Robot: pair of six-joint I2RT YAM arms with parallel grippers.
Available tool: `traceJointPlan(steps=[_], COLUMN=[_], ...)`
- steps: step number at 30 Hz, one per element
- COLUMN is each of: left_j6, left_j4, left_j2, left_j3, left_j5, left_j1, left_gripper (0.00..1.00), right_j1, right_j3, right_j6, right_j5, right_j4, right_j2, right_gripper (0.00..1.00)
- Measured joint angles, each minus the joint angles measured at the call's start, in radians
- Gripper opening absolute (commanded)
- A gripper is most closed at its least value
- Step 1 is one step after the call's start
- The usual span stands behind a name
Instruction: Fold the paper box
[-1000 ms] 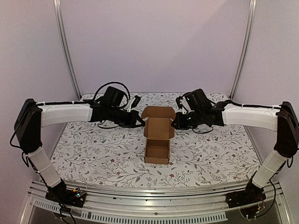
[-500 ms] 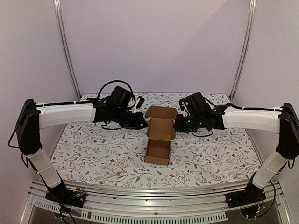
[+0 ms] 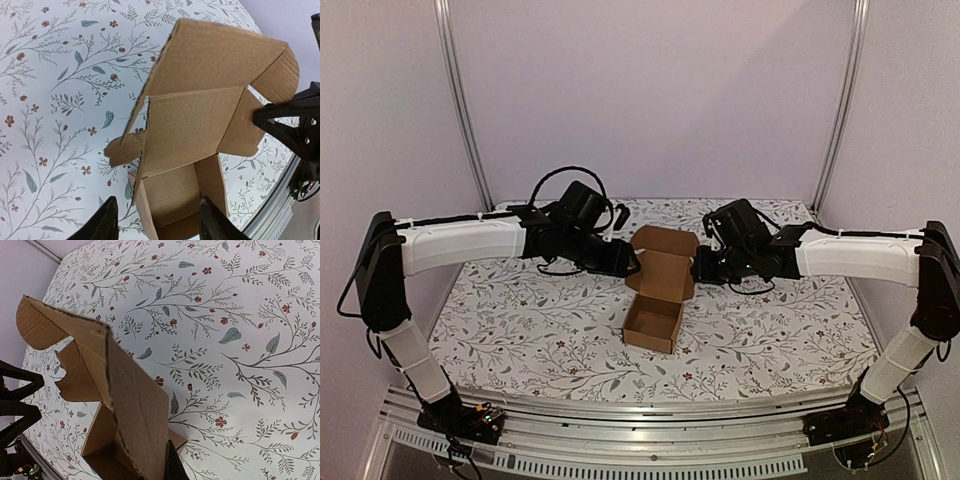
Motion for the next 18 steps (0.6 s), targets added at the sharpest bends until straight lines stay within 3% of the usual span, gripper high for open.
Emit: traceJointPlan(steps=[4,18], left_j6=[0.063,0.228], left_j4=[-0.047,-0.114], left_j2=[0.027,0.121], left_j3=[0.072,0.109], left_j5=[0.011,0.131], left_j1=[0.014,0.086], left_gripper=[0.63,0.63], right_j1=[0.002,0.002], right_j3=[0.0,0.0], right_j6=[-0.024,-0.113], right_j5=[-0.007,-0.055], right_j4=[0.0,0.0], right_j2=[0.0,-0.016], right_gripper=[0.0,0.0])
